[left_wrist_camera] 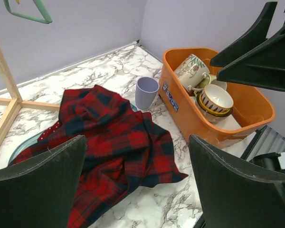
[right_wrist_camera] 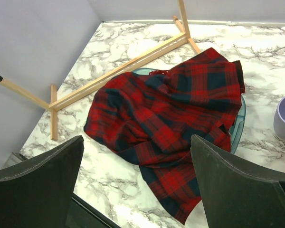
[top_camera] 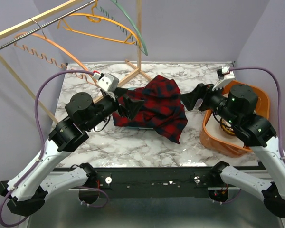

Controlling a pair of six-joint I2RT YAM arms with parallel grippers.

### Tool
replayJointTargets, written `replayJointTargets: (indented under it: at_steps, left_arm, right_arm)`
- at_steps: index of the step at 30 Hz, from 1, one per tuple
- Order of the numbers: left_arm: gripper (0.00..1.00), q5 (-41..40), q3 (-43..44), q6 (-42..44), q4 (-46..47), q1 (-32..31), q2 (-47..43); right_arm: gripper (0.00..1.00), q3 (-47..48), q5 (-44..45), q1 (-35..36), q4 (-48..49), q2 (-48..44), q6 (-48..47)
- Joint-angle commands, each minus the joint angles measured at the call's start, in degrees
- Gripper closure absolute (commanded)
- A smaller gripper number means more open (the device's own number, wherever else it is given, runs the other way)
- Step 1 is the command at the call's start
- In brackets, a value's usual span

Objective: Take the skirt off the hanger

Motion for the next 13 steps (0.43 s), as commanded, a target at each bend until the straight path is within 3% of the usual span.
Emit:
replayJointTargets:
  at_steps: [1, 13]
  left_arm:
    - [0.01, 0.9, -0.9, -1.0, 3.2, -0.5, -2.3]
    - [0.01, -0.5, -0.9, -1.0, 2.4, -0.5, -4.1]
  right_arm:
    - [0.00, -2.3, -2.0, 0.3, 1.4, -3.4, 0.9]
    - [0.00, -3.9, -3.5, 0.3, 4.6, -6.9, 0.7]
